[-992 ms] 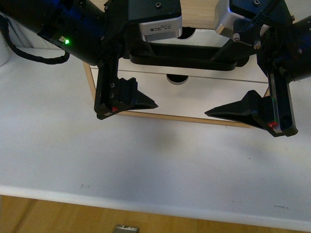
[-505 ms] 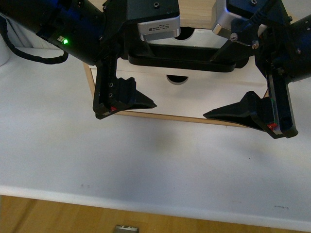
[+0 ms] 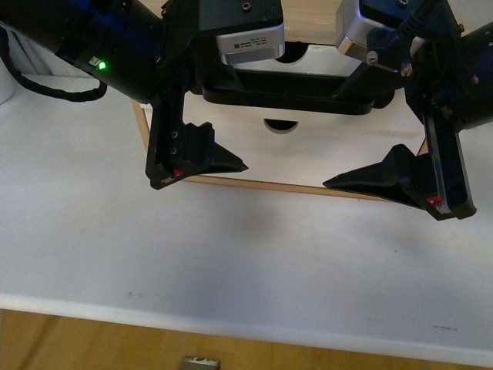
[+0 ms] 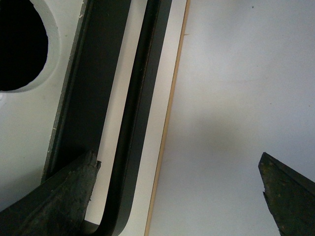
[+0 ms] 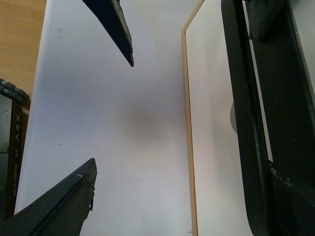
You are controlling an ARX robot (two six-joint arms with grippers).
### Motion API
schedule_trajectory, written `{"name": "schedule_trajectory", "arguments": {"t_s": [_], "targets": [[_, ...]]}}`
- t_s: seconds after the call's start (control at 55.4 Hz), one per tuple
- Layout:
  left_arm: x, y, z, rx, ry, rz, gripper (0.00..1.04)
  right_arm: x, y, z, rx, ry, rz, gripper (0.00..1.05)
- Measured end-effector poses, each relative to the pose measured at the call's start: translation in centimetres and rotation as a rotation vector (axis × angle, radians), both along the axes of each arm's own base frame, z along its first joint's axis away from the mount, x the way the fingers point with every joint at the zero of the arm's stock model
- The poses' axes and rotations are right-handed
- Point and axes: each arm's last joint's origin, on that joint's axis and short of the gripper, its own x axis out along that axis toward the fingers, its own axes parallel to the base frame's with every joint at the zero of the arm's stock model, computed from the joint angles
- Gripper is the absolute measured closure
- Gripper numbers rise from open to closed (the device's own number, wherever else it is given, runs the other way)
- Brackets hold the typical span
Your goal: Pull drawer
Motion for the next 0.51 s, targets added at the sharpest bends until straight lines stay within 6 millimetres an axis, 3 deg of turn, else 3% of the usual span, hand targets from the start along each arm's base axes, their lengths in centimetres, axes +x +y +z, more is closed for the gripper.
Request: {"name": "schedule_trajectory", "arguments": {"t_s": [0.505], "targets": [[-2.1,0.7,0.0,0.013,0.015,-0.034,0.06,-1.3,0.1,0.4,-0.029,0.045,0.037,0.09]]}}
